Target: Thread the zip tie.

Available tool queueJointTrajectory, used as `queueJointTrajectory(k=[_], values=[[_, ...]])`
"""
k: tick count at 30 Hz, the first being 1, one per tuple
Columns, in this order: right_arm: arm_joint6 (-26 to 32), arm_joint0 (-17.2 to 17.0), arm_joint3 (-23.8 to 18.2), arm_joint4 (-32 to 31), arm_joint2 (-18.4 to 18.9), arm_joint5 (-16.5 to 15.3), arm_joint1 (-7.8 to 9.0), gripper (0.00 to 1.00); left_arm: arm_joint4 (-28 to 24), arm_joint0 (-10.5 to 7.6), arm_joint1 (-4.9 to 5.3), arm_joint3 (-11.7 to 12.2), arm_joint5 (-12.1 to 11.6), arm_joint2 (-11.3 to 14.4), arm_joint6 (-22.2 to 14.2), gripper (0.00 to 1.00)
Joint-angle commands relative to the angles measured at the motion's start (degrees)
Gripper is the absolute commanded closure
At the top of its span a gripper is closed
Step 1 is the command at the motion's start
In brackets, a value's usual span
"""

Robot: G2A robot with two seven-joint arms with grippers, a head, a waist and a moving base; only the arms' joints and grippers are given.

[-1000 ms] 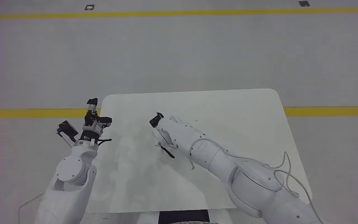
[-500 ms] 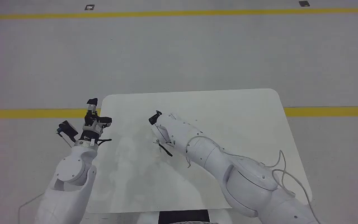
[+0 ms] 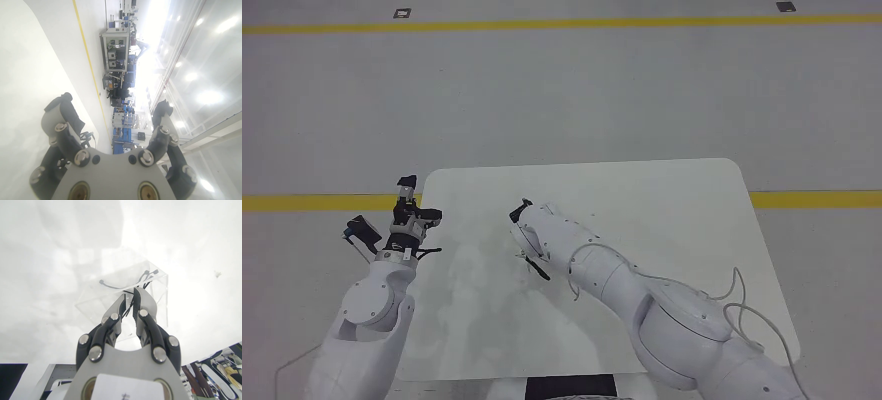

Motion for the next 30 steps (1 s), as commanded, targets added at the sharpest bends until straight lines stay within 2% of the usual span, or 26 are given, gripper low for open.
queueJointTrajectory(k=[1,4,5,6,18,19,20,22,26,30], values=[[-0.20,0.11,0.65,0.02,0.16,-0.31,-0.28,0.88,0.00,0.00,0.00,0.00,0.00,0.00,0.00,0.00],[-0.62,0.30,1.60,-0.03,0.42,-0.73,-0.75,0.90,0.00,0.00,0.00,0.00,0.00,0.00,0.00,0.00],[-0.78,0.40,1.91,-0.07,0.53,-0.88,-0.93,0.97,0.00,0.00,0.00,0.00,0.00,0.00,0.00,0.00],[-0.91,0.46,2.14,-0.10,0.62,-0.99,-1.05,1.00,0.00,0.00,0.00,0.00,0.00,0.00,0.00,0.00],[-1.78,1.42,3.16,-0.86,1.92,-1.00,-2.17,1.00,0.00,0.00,0.00,0.00,0.00,0.00,0.00,0.00],[-1.74,1.49,3.30,-1.09,2.03,-0.82,-2.21,0.97,0.00,0.00,0.00,0.00,0.00,0.00,0.00,0.00],[-1.69,1.51,3.36,-1.21,2.12,-0.79,-2.24,0.85,0.00,0.00,0.00,0.00,0.00,0.00,0.00,0.00],[-1.63,1.51,3.69,-1.53,2.26,-0.74,-2.29,0.69,0.00,0.00,0.00,0.00,0.00,0.00,0.00,0.00],[-1.62,1.33,4.48,-2.43,2.36,-0.61,-2.52,0.65,0.00,0.00,0.00,0.00,0.00,0.00,0.00,0.00],[-1.73,1.24,5.27,-3.03,2.51,-0.91,-2.79,0.65,0.00,0.00,0.00,0.00,0.00,0.00,0.00,0.00]])
